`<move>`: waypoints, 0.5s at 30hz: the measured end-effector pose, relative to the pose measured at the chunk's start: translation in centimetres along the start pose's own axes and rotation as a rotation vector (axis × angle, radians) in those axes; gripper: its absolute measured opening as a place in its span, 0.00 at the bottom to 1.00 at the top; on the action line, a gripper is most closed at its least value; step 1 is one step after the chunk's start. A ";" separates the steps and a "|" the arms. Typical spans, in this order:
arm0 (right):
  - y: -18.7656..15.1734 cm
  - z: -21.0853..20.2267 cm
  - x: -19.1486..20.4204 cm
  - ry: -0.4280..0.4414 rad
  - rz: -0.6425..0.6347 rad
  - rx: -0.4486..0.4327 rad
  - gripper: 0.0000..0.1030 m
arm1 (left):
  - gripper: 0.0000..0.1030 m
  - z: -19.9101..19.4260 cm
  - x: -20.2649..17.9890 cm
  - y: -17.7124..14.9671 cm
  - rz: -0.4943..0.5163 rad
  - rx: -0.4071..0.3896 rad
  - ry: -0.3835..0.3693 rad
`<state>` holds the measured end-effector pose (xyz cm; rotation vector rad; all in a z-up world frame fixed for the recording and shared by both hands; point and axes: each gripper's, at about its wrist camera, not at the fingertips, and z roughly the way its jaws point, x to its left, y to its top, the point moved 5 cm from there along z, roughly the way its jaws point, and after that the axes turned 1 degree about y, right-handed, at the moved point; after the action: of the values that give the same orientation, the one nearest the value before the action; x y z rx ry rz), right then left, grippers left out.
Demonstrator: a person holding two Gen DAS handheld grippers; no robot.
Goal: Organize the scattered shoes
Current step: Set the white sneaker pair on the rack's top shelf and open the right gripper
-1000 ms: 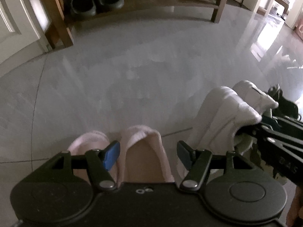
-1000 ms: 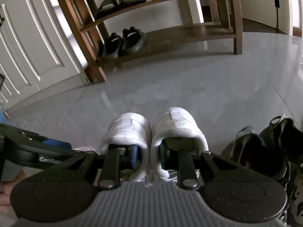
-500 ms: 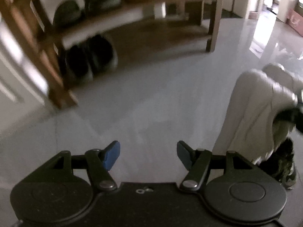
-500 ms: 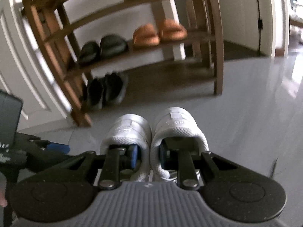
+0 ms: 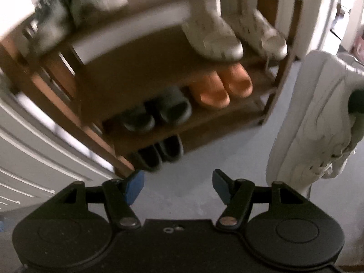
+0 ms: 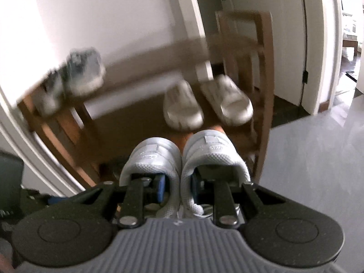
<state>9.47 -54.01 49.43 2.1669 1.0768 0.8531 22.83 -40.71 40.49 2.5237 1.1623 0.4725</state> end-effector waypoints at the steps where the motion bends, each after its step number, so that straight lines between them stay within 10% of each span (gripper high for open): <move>1: 2.3 -0.4 0.3 0.000 -0.008 -0.004 0.24 | 0.65 -0.5 0.1 1.3 -0.012 0.004 -0.005; 15: 26.9 9.7 -5.7 -0.035 -0.188 0.212 0.24 | 0.65 -2.6 -1.3 18.0 -0.205 -0.012 -0.024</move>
<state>26.65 -74.56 60.86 2.1967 1.3817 0.6378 32.95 -52.40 50.12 2.3604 1.3858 0.3934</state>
